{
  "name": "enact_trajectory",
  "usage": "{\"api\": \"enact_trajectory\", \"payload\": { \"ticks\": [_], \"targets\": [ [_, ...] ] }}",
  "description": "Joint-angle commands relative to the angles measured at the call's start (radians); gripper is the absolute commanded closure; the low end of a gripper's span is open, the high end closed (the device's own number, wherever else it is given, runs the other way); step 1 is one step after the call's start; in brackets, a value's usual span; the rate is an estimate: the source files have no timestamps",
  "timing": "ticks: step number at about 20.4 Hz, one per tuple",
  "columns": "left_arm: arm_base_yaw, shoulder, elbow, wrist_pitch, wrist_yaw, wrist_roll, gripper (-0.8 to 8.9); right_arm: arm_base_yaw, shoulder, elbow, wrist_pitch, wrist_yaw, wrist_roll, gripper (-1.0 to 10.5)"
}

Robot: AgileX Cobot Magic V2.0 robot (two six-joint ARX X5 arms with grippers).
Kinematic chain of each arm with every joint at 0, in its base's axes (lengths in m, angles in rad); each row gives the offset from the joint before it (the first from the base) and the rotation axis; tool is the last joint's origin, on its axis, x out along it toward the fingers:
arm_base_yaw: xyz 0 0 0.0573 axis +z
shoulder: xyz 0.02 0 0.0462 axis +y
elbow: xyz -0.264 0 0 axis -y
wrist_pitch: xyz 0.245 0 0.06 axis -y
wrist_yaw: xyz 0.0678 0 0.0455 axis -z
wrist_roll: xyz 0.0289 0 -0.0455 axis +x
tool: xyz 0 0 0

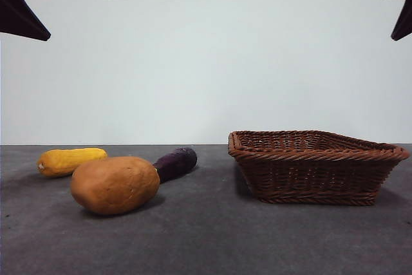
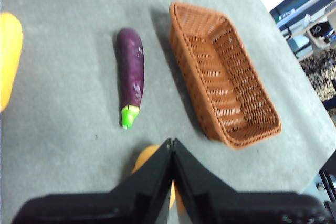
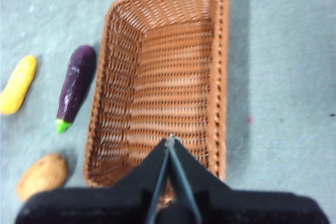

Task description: Help me put the vegetables on the table into the basket

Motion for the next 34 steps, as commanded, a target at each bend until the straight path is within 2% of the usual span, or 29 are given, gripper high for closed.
{"api": "enact_trajectory", "payload": {
  "ticks": [1,2,3,4,5,6,11,18,21,25,26,28,29,34],
  "targets": [
    [0.001,0.012,0.002,-0.019,0.004,0.042,8.17,0.0,0.096,0.074,-0.079,-0.003,-0.068,9.0],
    [0.001,0.018,0.002,-0.027,0.004,0.044,8.17,0.0,0.14,0.108,-0.114,-0.004,-0.085,7.9],
    [0.001,0.024,0.002,-0.03,0.004,0.044,8.17,0.0,0.18,0.136,-0.137,-0.003,-0.097,6.2],
    [0.001,0.031,0.002,-0.035,0.004,0.056,8.17,0.0,0.227,0.167,-0.161,-0.003,-0.109,4.1],
    [0.001,0.04,0.002,-0.04,0.004,0.066,8.17,0.0,0.267,0.193,-0.175,-0.002,-0.117,2.7],
    [0.001,0.048,0.002,-0.047,0.003,0.069,8.17,0.0,0.305,0.214,-0.175,-0.002,-0.119,2.1],
    [0.0,0.092,0.002,-0.069,0.004,0.095,8.17,0.0,0.482,0.296,-0.126,0.004,-0.13,2.1],
    [-0.021,0.138,0.002,-0.075,0.001,0.115,8.17,0.002,0.703,0.379,-0.089,0.0,-0.16,2.3],
    [-0.037,0.143,0.002,-0.065,-0.008,0.122,8.17,0.008,0.764,0.383,-0.07,-0.008,-0.171,4.0],
    [-0.039,0.143,0.002,-0.063,-0.008,0.122,8.17,0.028,0.822,0.383,-0.068,-0.01,-0.195,4.6],
    [-0.039,0.143,0.002,-0.061,-0.008,0.122,8.17,0.034,0.829,0.383,-0.068,-0.011,-0.197,5.7],
    [-0.039,0.143,0.002,-0.061,-0.024,0.122,8.17,0.047,0.83,0.383,-0.067,-0.011,-0.197,9.0],
    [-0.039,0.143,0.002,-0.061,-0.04,0.122,8.17,0.047,0.83,0.383,-0.068,-0.012,-0.196,9.6],
    [-0.039,0.143,0.003,-0.055,-0.087,0.127,8.17,0.045,0.83,0.383,-0.082,-0.011,-0.189,9.6]
  ]
}}
